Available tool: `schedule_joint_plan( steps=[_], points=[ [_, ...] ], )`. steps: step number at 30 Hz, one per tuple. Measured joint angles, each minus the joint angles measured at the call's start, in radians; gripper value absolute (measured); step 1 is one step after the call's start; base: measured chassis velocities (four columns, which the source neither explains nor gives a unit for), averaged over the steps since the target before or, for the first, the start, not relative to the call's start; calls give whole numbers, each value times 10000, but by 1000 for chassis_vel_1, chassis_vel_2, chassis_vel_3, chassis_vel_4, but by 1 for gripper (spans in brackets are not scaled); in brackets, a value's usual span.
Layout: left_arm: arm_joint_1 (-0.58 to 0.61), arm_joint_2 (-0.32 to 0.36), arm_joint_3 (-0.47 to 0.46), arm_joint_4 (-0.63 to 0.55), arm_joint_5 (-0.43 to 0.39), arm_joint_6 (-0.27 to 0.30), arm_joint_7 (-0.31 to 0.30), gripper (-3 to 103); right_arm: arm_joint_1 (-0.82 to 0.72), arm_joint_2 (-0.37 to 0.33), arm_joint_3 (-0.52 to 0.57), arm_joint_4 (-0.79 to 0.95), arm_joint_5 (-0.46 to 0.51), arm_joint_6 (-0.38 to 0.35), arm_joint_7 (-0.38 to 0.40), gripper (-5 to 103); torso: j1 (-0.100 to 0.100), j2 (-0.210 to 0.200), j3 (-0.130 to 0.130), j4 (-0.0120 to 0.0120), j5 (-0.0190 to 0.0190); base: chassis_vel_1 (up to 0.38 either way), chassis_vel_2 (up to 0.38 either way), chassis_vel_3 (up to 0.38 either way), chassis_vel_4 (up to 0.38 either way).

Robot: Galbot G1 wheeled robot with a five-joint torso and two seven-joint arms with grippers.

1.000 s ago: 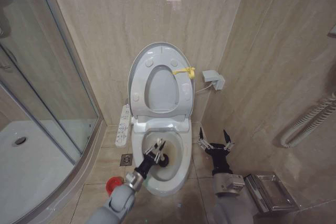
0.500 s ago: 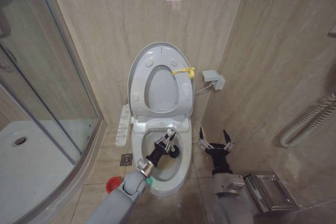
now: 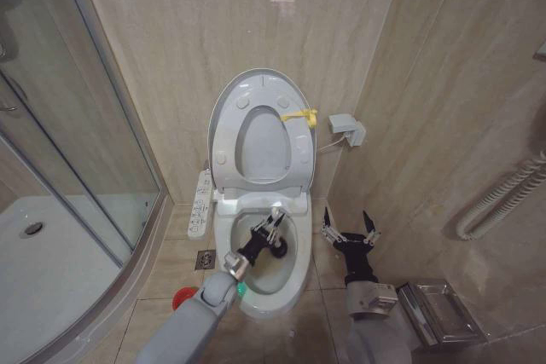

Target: Open the toilet lid, clean the toilet bowl with a toilet brush, close the toilet lid, and flush.

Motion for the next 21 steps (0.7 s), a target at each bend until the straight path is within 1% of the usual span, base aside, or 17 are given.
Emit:
schedule_joint_plan(
  steps=[5,10,12,13,18,21],
  points=[
    [52,-97,122,-6,-11,-1,5,17,0,0,0,0,0,0,0,100,0,0,0,2,0,0,0,0,0],
    [132,1,192,673,85,-11,28,17,0,0,0,0,0,0,0,100,-1,0,0,7,-1,0,0,0,0],
    [65,40,181,697,108,-9,30,17,0,0,0,0,0,0,0,100,0,0,0,8,-1,0,0,0,0],
    [-33,79,159,645,96,12,28,17,0,0,0,0,0,0,0,100,-1,0,0,2,-1,0,0,0,0],
    [-185,25,124,56,-74,41,-25,17,0,0,0,0,0,0,0,100,0,0,0,0,0,0,0,0,0],
    [-83,-35,205,-43,-99,39,0,17,0,0,0,0,0,0,0,100,0,0,0,0,-2,0,0,0,0]
  ],
)
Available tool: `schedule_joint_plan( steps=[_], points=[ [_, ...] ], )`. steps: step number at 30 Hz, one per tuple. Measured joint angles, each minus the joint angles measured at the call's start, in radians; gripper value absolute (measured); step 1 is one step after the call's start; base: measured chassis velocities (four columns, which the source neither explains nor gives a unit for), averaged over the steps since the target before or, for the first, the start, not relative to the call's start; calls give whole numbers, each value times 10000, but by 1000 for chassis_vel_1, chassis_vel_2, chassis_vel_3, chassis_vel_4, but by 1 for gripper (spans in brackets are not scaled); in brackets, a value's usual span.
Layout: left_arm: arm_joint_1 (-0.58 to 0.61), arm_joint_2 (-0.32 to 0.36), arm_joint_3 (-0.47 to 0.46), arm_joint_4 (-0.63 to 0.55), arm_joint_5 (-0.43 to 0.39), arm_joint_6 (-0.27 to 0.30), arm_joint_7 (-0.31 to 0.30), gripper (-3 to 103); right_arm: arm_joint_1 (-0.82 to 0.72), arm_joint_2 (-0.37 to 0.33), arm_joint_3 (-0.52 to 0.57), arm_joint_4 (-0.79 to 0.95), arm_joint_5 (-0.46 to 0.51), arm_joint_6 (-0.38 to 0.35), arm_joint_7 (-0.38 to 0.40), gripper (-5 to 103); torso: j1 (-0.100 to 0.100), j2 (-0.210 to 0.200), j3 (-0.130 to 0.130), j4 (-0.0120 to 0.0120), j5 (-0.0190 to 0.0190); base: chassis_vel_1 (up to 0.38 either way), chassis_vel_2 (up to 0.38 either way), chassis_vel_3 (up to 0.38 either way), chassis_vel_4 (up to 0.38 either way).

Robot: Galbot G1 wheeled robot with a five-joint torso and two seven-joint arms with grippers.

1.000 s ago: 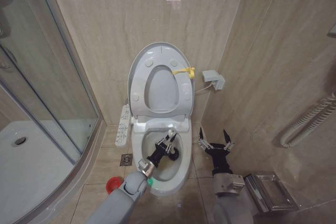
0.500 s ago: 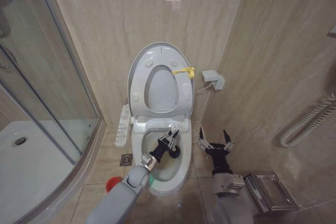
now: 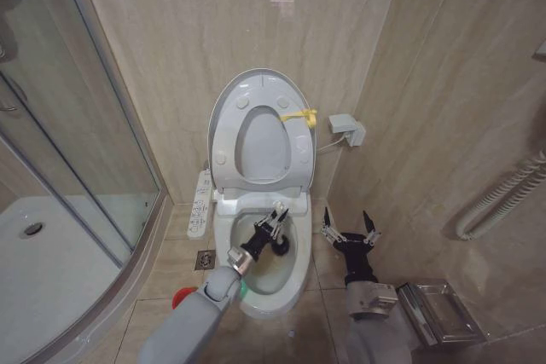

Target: Open the toilet lid, clean the toilet bowl with a toilet brush, close the toilet lid, and flush.

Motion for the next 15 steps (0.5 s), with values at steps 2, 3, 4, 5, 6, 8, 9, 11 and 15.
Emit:
schedule_joint_plan(
  steps=[2,3,4,5,6,8,9,11,15],
  points=[
    [139,-44,38,246,137,-15,29,17,0,0,-1,0,0,0,0,100,0,0,0,3,0,0,0,0,0],
    [139,-44,38,246,137,-15,29,17,0,0,-1,0,0,0,0,100,0,0,0,3,0,0,0,0,0],
    [183,-43,35,361,177,-19,31,17,0,0,0,0,0,0,0,100,0,0,0,5,0,0,0,0,0],
    [217,-29,12,507,197,-29,31,17,0,0,0,0,0,0,0,100,0,0,0,6,0,0,0,0,0],
    [212,18,-67,624,196,-34,31,17,0,0,0,0,0,0,0,100,-1,0,0,5,-1,0,0,0,0],
    [175,72,-146,652,195,-33,33,17,0,0,0,0,0,0,0,100,0,0,0,6,0,0,0,0,0],
    [117,115,-201,634,184,-27,32,17,0,0,0,0,0,0,0,100,0,-1,0,4,0,0,0,0,0],
    [59,152,-251,556,161,-16,25,17,0,0,0,-1,0,0,0,100,0,0,1,3,0,0,0,0,0],
    [-46,112,-301,180,132,-3,-11,17,0,0,0,0,0,0,0,100,0,0,0,2,1,0,0,0,0]
  ],
)
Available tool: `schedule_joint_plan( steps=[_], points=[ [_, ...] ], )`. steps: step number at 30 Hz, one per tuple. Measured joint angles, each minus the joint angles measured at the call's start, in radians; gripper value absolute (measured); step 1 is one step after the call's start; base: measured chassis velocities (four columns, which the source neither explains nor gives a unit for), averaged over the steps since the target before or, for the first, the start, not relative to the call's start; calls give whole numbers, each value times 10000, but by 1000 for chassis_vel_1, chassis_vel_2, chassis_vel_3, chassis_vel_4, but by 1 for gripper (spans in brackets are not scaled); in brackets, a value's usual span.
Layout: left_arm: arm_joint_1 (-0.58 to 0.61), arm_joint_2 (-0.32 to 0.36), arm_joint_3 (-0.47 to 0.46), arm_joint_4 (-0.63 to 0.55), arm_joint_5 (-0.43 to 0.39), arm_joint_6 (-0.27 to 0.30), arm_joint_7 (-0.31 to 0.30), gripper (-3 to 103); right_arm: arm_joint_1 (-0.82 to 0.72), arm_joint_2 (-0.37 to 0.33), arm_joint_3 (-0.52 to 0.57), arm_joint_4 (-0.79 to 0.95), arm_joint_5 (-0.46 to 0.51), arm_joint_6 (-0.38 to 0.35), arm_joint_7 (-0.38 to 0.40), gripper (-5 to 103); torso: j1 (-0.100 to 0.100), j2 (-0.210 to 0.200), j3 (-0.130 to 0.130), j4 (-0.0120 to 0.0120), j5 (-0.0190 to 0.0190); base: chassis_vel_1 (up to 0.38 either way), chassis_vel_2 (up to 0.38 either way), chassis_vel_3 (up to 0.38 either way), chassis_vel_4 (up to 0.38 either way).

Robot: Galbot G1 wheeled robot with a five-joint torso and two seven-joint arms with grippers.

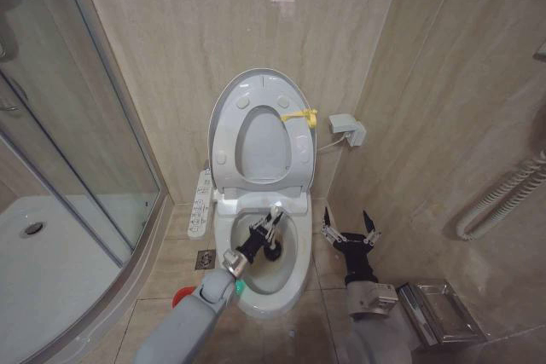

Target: Open the toilet lid, clean the toilet bowl with a toilet brush, close the toilet lid, and flush.

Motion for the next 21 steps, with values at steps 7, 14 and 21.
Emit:
schedule_joint_plan(
  steps=[7,14,21],
  points=[
    [397,-349,161,487,156,-122,9,17,0,0,0,0,0,0,0,100,-1,0,-1,3,0,0,0,0,0],
    [495,-108,-420,418,438,-148,-514,17,0,0,0,0,0,0,0,100,0,0,1,2,-1,0,0,0,0],
    [845,166,-945,-714,826,-121,-585,17,-1,0,0,0,0,0,0,100,0,0,0,-1,-2,0,0,0,0]
  ],
)
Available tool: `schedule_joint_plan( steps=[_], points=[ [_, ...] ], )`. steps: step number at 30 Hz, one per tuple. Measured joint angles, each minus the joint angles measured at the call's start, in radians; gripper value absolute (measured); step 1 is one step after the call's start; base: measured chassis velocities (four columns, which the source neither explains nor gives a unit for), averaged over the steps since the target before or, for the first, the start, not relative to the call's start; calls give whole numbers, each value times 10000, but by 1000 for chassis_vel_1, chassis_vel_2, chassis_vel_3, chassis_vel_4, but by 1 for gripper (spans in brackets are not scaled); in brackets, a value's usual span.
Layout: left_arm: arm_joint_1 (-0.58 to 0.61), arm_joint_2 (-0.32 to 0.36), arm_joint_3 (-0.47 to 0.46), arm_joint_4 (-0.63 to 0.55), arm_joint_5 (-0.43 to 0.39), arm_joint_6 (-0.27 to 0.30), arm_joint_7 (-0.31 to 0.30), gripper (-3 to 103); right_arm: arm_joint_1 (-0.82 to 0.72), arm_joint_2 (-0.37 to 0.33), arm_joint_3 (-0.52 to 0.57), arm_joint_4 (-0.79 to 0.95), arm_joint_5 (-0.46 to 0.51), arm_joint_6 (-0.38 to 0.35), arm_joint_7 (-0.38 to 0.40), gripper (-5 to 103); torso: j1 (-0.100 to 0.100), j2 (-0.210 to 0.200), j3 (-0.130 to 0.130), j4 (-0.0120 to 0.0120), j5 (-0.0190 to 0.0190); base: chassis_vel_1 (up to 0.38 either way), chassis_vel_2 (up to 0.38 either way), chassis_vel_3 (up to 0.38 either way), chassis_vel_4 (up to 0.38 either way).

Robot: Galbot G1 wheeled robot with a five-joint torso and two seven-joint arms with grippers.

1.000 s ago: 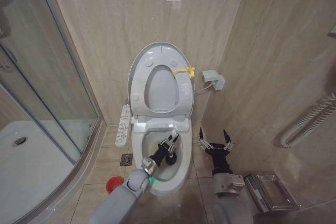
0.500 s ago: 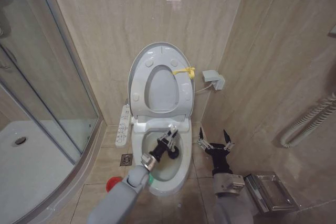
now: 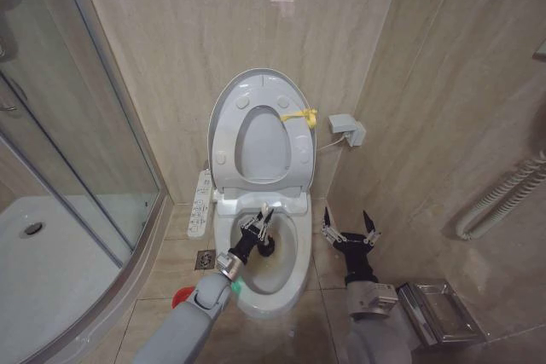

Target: Open the toilet lid, clean the toilet bowl with a toilet brush, close the toilet lid, and flush.

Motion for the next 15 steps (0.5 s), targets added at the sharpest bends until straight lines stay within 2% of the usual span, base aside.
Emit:
schedule_joint_plan(
  steps=[6,15],
  points=[
    [1212,520,-603,-2070,330,135,-121,17,0,0,-1,0,0,0,0,100,-1,0,0,2,-1,0,0,0,0],
    [2646,1277,-1452,-4151,390,422,-302,17,0,0,0,0,0,0,0,100,-1,0,-1,4,-1,0,0,0,0]
  ],
)
